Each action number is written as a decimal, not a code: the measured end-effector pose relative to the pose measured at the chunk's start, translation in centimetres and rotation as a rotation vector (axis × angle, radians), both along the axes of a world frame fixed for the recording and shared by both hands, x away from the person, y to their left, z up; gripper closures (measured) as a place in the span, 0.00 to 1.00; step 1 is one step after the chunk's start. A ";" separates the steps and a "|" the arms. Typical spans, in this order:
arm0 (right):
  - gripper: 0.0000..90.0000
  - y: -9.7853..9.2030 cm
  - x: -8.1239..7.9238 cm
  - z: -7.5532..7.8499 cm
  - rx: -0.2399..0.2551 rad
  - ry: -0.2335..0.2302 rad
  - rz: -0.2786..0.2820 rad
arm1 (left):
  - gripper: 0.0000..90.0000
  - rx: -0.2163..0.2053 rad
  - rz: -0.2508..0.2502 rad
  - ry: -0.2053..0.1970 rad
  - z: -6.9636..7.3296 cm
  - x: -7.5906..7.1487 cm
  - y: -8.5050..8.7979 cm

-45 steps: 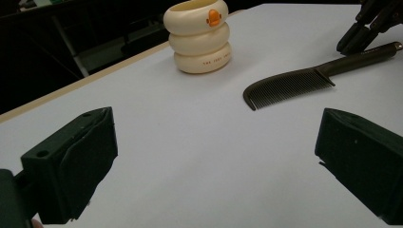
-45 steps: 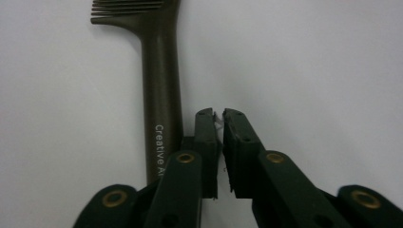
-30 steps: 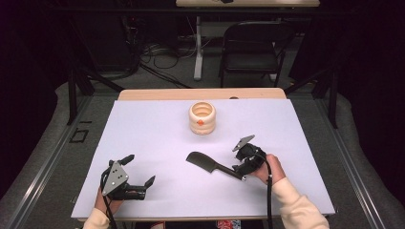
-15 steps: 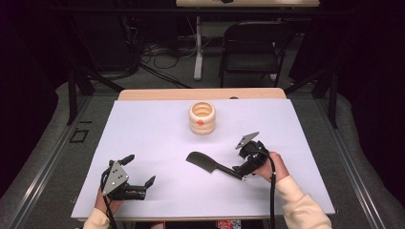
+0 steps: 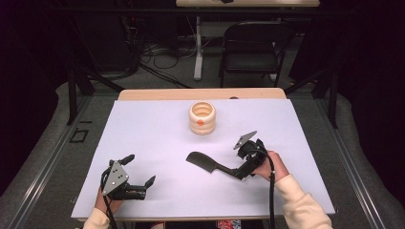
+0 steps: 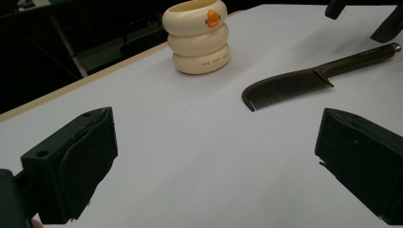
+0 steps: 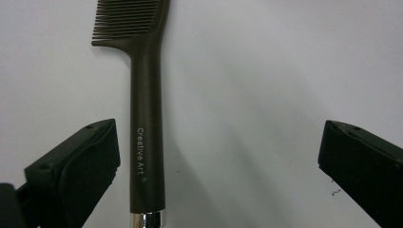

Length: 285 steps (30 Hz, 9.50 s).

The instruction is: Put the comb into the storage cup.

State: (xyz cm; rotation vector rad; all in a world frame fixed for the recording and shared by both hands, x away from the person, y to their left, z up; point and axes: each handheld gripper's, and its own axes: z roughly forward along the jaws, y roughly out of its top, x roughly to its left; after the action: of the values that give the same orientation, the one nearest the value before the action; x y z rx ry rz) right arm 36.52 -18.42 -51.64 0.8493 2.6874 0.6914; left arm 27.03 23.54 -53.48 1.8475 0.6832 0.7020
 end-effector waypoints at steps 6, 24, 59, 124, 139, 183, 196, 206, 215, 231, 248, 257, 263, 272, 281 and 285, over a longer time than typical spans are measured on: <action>0.00 0.6 -0.2 0.3 -0.010 0.003 0.029 | 0.00 0.003 0.002 0.000 0.0 0.0 0.0; 0.00 2.6 -1.0 0.8 -0.038 0.028 0.101 | 0.00 0.004 0.001 0.000 0.0 0.0 0.0; 0.07 6.1 -1.1 0.4 -0.161 0.058 0.160 | 0.00 0.005 -0.002 0.002 0.0 0.0 -0.1; 0.80 8.0 1.1 -0.8 -0.259 0.123 0.128 | 0.00 0.014 -0.004 0.007 0.0 0.0 0.0; 0.80 6.9 0.6 0.2 -0.189 0.099 0.113 | 0.00 0.006 0.000 0.010 0.0 0.0 0.0; 0.80 5.3 -0.3 2.0 -0.041 0.003 0.082 | 0.00 0.006 0.007 0.006 0.1 -0.1 0.1; 0.80 5.0 -0.3 2.2 -0.011 -0.018 0.072 | 0.00 0.006 0.008 0.006 0.1 -0.1 0.1; 0.80 4.8 -0.2 2.4 0.015 -0.041 0.058 | 0.00 0.008 0.007 0.007 0.1 0.0 0.1; 0.80 4.4 0.0 2.7 0.046 -0.064 0.037 | 0.00 0.004 0.008 0.006 0.1 -0.1 0.1; 0.80 3.8 0.3 2.9 0.071 -0.096 0.007 | 0.00 0.004 0.009 0.006 0.1 0.0 0.1; 0.80 2.9 0.7 3.3 0.132 -0.142 -0.042 | 0.00 0.008 0.007 0.008 0.1 0.0 0.1; 0.80 2.6 0.8 3.5 0.159 -0.166 -0.058 | 0.00 0.003 0.008 0.009 0.1 0.0 0.1; 0.80 2.6 0.9 3.6 0.170 -0.175 -0.065 | 0.00 0.003 0.008 0.010 0.0 0.0 0.1; 0.80 2.3 1.2 3.6 0.188 -0.182 -0.082 | 0.00 0.002 0.008 0.010 0.0 0.0 0.0; 0.80 2.1 1.6 3.9 0.206 -0.203 -0.093 | 0.00 0.006 0.008 0.009 0.0 0.0 0.0; 0.80 2.1 1.7 3.9 0.214 -0.212 -0.096 | 0.00 0.008 0.009 0.009 0.0 0.0 0.0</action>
State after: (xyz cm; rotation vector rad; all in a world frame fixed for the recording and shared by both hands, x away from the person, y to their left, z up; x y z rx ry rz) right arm 38.21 -16.34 -47.75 0.8927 2.4002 0.9986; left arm 27.04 23.58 -53.44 1.8565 0.6959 0.7035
